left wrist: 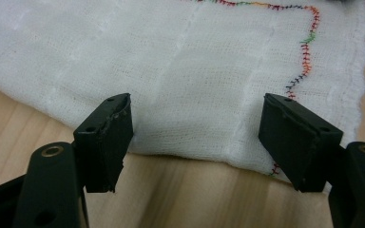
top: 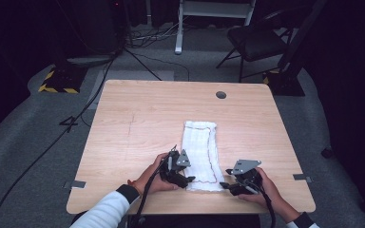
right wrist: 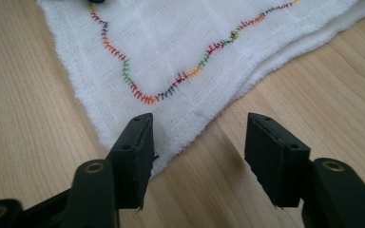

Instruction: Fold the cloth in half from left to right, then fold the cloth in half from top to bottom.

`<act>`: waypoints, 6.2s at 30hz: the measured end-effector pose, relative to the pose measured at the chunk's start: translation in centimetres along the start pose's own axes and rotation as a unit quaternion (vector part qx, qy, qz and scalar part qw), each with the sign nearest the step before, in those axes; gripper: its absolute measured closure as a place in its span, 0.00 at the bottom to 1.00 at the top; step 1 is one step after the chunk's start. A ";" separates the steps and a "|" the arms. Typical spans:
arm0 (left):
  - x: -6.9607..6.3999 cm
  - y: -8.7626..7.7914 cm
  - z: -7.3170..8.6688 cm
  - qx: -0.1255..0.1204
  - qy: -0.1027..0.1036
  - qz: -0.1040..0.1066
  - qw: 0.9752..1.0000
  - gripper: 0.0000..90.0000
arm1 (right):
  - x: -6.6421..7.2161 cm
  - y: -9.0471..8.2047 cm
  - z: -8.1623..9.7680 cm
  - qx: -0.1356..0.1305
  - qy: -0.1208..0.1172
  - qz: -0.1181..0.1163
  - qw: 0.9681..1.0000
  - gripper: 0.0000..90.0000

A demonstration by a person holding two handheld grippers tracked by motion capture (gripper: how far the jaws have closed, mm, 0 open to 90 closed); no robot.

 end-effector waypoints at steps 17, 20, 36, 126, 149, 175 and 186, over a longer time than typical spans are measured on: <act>4.8 -2.7 -0.6 -0.018 -0.032 -0.054 0.998 0.20 | -4.4 -1.2 -5.2 -0.068 0.034 0.035 0.996 0.45; 7.1 -2.5 -0.7 -0.014 -0.039 -0.079 0.996 0.22 | -5.8 -0.2 -7.1 -0.072 0.040 0.046 0.995 0.46; 15.8 1.7 -1.3 0.002 -0.117 -0.116 0.986 0.26 | -10.6 5.8 -12.5 -0.066 0.068 0.086 0.992 0.49; 21.9 -0.4 -7.8 -0.045 -0.077 -0.158 0.983 0.92 | -14.5 4.0 -20.2 -0.156 0.084 0.118 0.977 0.94; 15.3 -2.9 -7.2 -0.102 -0.023 -0.074 0.992 0.92 | -10.9 1.3 -16.3 -0.153 0.043 0.036 0.987 0.94; 8.1 -2.5 -4.2 -0.082 0.023 -0.022 0.996 0.90 | -5.8 0.1 -10.9 -0.125 -0.005 -0.026 0.992 0.94; 6.0 -2.4 -3.9 -0.072 0.047 -0.010 0.996 0.90 | -4.6 -0.1 -9.1 -0.107 -0.015 -0.043 0.993 0.94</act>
Point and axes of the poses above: each handheld gripper's, and its own axes: y roughly forward along the jaws, z roughly out of its underside, x roughly to its left, the point moved 7 cm from there along y, roughly forward along the jaws, and after that the axes turned 13 degrees about y, right-handed, at the moved point
